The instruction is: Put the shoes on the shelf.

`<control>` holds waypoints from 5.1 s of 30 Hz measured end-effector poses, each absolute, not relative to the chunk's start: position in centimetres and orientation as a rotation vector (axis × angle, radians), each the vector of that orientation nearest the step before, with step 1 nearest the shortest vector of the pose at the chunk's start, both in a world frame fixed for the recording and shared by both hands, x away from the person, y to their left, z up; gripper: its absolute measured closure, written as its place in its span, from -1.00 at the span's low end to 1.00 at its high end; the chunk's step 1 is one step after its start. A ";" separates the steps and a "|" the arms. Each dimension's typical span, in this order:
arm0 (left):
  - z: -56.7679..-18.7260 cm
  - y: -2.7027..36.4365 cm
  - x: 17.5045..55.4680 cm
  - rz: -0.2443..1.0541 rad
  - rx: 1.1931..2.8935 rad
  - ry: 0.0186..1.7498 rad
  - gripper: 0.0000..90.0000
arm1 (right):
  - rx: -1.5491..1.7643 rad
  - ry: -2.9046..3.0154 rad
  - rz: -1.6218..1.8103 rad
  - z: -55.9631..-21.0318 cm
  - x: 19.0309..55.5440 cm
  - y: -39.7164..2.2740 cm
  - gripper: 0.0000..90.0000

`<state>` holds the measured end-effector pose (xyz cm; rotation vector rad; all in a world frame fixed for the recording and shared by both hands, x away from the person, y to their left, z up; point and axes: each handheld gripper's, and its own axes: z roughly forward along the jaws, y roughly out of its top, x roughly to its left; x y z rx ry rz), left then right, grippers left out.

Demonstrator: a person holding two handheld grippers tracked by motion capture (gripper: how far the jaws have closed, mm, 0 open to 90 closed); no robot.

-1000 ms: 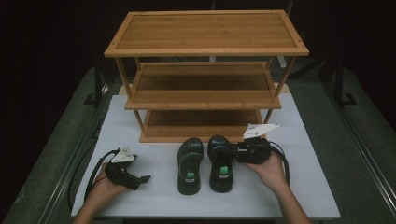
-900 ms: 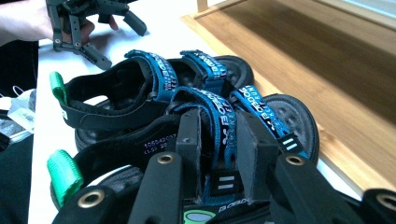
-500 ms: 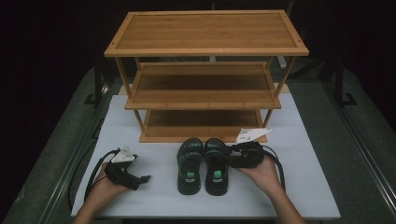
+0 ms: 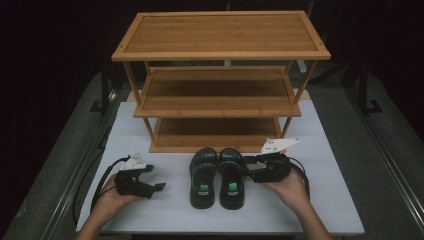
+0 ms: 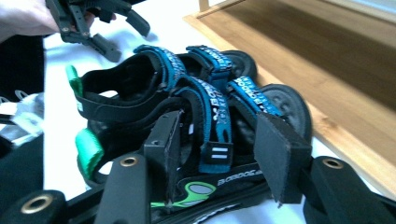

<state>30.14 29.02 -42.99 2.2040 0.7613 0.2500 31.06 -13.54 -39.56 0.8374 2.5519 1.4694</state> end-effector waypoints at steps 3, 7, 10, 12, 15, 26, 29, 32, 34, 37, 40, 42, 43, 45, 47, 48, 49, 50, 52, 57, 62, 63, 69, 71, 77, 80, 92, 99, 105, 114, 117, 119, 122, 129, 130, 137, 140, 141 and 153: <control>-41.6 27.7 30.1 0.250 2.200 0.696 -0.67 | 0.849 2.550 1.457 -39.7 31.1 -13.5 0.12; -40.0 25.8 30.5 0.235 2.193 0.623 -0.66 | 0.851 2.548 1.466 -39.7 31.1 -13.6 0.12; -39.4 25.0 30.7 0.227 2.184 0.584 -0.49 | 0.853 2.548 1.482 -39.7 31.1 -13.6 0.12; -39.0 24.4 30.9 0.218 2.174 0.562 -0.46 | 0.861 2.543 1.477 -39.7 31.1 -13.6 0.13; -38.5 23.3 31.4 0.197 2.176 0.516 -0.35 | 0.855 2.550 1.489 -39.7 31.1 -13.6 0.14; -38.7 20.4 32.9 0.077 2.203 0.419 0.11 | 0.857 2.586 1.499 -40.0 31.4 -13.2 0.25; -39.5 19.7 33.3 0.035 2.229 0.407 0.19 | 0.875 2.593 1.460 -40.2 31.5 -12.9 0.31; -39.9 19.6 33.4 0.026 2.234 0.400 0.24 | 0.869 2.614 1.444 -40.5 31.6 -12.6 0.35; -39.9 19.6 33.4 0.026 2.234 0.398 0.26 | 0.870 2.612 1.443 -40.6 31.6 -12.6 0.38; -40.0 19.5 33.5 0.015 2.232 0.398 0.26 | 0.885 2.622 1.452 -40.8 31.8 -12.6 0.39; -40.2 19.3 33.4 0.026 2.236 0.390 0.27 | 0.892 2.622 1.451 -41.0 31.8 -12.4 0.46; -40.3 19.0 33.4 0.037 2.246 0.383 0.33 | 0.891 2.619 1.445 -41.0 31.8 -12.3 0.48; -40.3 18.8 33.3 0.044 2.252 0.379 0.33 | 0.891 2.618 1.439 -41.0 31.7 -12.2 0.50; -40.3 18.3 32.8 0.087 2.261 0.380 0.44 | 0.903 2.613 1.430 -41.0 31.7 -12.0 0.53; -40.2 18.2 32.7 0.107 2.264 0.390 0.51 | 0.915 2.608 1.426 -40.9 31.6 -11.9 0.54; -40.1 18.3 32.7 0.111 2.260 0.395 0.53 | 0.918 2.602 1.427 -40.9 31.6 -11.9 0.54; -40.1 18.3 32.7 0.117 2.251 0.404 0.54 | 0.916 2.597 1.428 -40.9 31.5 -11.9 0.55; -40.1 18.3 32.7 0.117 2.251 0.404 0.54 | 0.916 2.597 1.428 -40.9 31.5 -11.9 0.55; -39.9 18.4 32.6 0.149 2.228 0.427 0.55 | 0.923 2.578 1.448 -40.7 31.5 -12.0 0.55; -39.4 18.1 32.7 0.189 2.205 0.448 0.56 | 0.930 2.539 1.462 -40.0 31.7 -12.0 0.56; -39.0 18.0 33.1 0.223 2.187 0.461 0.56 | 0.928 2.512 1.467 -39.5 32.2 -12.0 0.56; -38.7 18.0 33.4 0.246 2.176 0.473 0.56 | 0.931 2.491 1.474 -39.3 32.7 -11.9 0.56; -38.4 18.1 35.1 0.284 2.136 0.495 0.56 | 0.922 2.432 1.470 -38.7 34.4 -11.6 0.56; -38.5 18.1 35.4 0.294 2.129 0.500 0.57 | 0.925 2.419 1.474 -38.7 34.8 -11.6 0.56; -39.1 17.7 37.6 0.378 2.084 0.529 0.57 | 0.908 2.362 1.455 -39.2 37.0 -11.3 0.56; -39.4 17.6 38.0 0.395 2.078 0.542 0.57 | 0.909 2.334 1.458 -39.4 37.4 -11.2 0.56; -41.0 18.0 38.0 0.345 2.078 0.525 0.56 | 0.895 2.385 1.457 -41.0 37.7 -10.9 0.56; -41.1 18.1 38.2 0.339 2.067 0.540 0.50 | 0.907 2.386 1.473 -41.2 37.6 -10.8 0.50; -40.6 18.8 38.0 0.308 2.046 0.601 0.03 | 0.937 2.360 1.461 -40.4 37.2 -11.3 0.07; -39.2 21.8 35.7 0.291 2.037 0.657 -0.37 | 0.964 2.337 1.414 -39.2 34.1 -13.5 -0.24; -39.9 22.9 34.2 0.293 2.075 0.673 -0.50 | 0.975 2.330 1.380 -39.7 32.8 -14.1 -0.35; -40.6 23.1 33.6 0.284 2.100 0.663 -0.56 | 0.981 2.334 1.353 -40.1 32.2 -14.2 -0.39; -41.9 22.8 33.1 0.271 2.140 0.644 -0.60 | 0.988 2.368 1.321 -41.3 31.5 -14.3 -0.42; -43.8 20.9 33.1 0.265 2.254 0.581 -0.61 | 0.954 2.485 1.220 -43.9 31.6 -12.5 -0.52; -44.0 20.7 33.1 0.275 2.268 0.575 -0.61 | 0.945 2.499 1.219 -44.1 31.7 -12.3 -0.52; -44.7 19.9 33.4 0.291 2.273 0.552 -0.63 | 0.905 2.529 1.158 -44.8 31.7 -10.8 -0.52; -45.1 19.2 33.3 0.306 2.290 0.535 -0.63 | 0.901 2.539 1.152 -45.1 31.7 -10.2 -0.53; -45.2 18.9 33.2 0.318 2.301 0.530 -0.65 | 0.892 2.528 1.147 -45.1 31.6 -10.0 -0.53; -45.0 18.4 34.3 0.298 2.304 0.532 -0.69 | 0.906 2.523 1.160 -44.8 32.5 -10.0 -0.49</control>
